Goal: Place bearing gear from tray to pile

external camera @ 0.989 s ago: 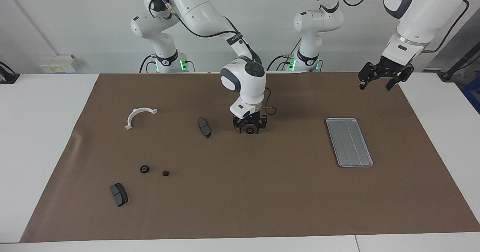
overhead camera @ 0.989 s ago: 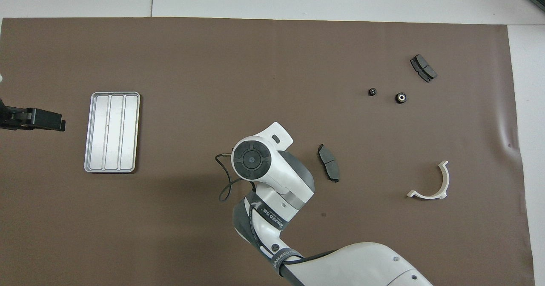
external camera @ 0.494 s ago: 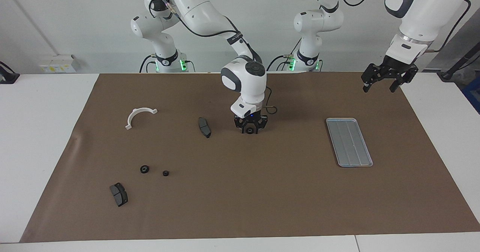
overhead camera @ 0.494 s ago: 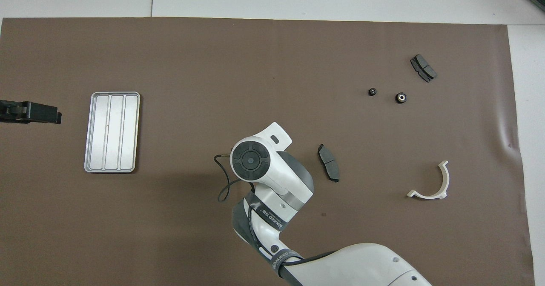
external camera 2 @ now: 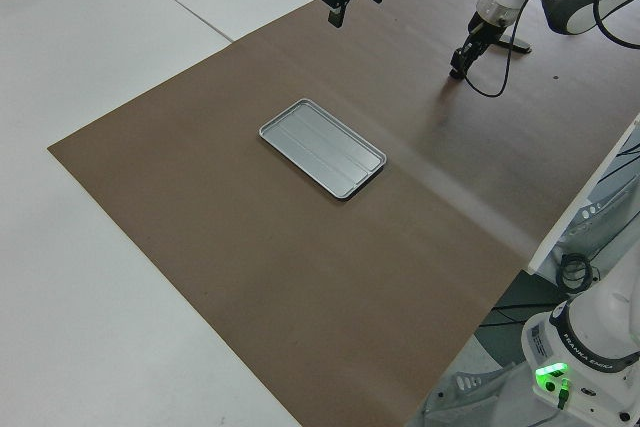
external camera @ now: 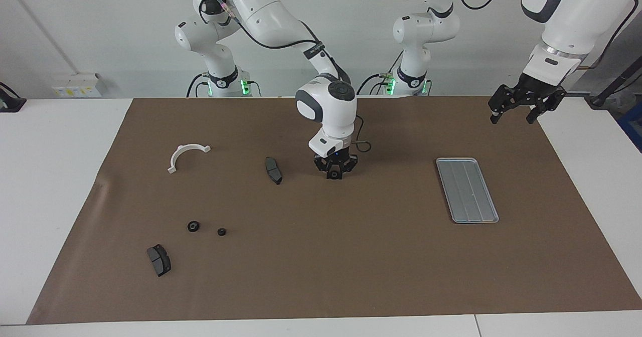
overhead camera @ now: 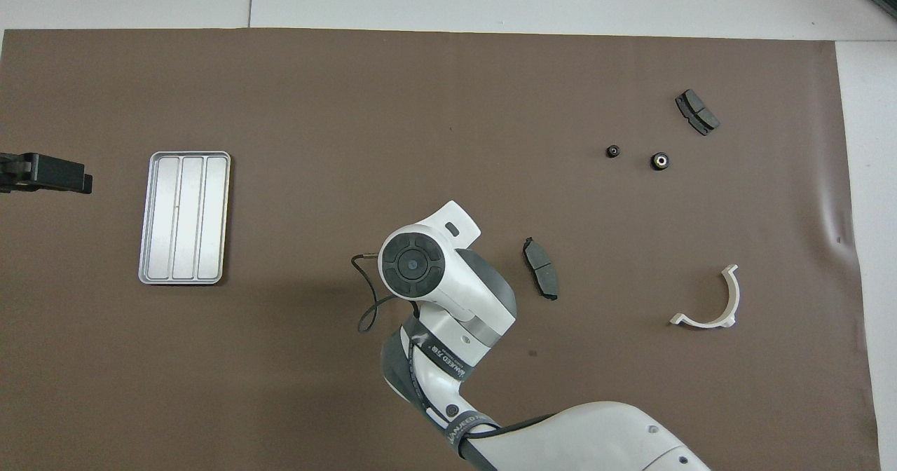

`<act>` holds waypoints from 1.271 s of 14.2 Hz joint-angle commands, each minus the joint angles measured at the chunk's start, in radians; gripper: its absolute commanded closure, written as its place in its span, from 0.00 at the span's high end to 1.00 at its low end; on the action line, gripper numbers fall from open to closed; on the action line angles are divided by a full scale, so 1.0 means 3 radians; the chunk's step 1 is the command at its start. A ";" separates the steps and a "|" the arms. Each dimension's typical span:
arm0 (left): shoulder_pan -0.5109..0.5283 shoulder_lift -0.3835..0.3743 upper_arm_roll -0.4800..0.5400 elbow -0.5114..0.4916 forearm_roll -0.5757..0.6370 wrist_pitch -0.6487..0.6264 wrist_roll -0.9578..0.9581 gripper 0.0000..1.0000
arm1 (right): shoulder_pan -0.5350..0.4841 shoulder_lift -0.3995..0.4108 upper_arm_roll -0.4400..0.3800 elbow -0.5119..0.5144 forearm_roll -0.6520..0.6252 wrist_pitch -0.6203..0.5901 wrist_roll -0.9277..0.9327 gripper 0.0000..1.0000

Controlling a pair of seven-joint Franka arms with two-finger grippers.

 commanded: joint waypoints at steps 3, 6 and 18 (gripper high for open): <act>-0.0020 0.0371 -0.0012 0.0559 0.0060 -0.0390 0.0021 1.00 | -0.0023 -0.0003 0.0011 0.0019 0.0008 -0.0024 0.0014 0.00; -0.0026 0.0340 -0.0028 0.0513 0.0049 -0.0349 0.0031 1.00 | -0.0109 -0.0038 0.0006 0.0096 0.0013 -0.0121 -0.0022 0.00; -0.0215 0.0217 -0.0017 0.0252 0.0060 -0.0339 0.0010 1.00 | -0.1831 -0.0744 0.0006 -0.0062 0.0253 -0.0955 -0.2377 0.00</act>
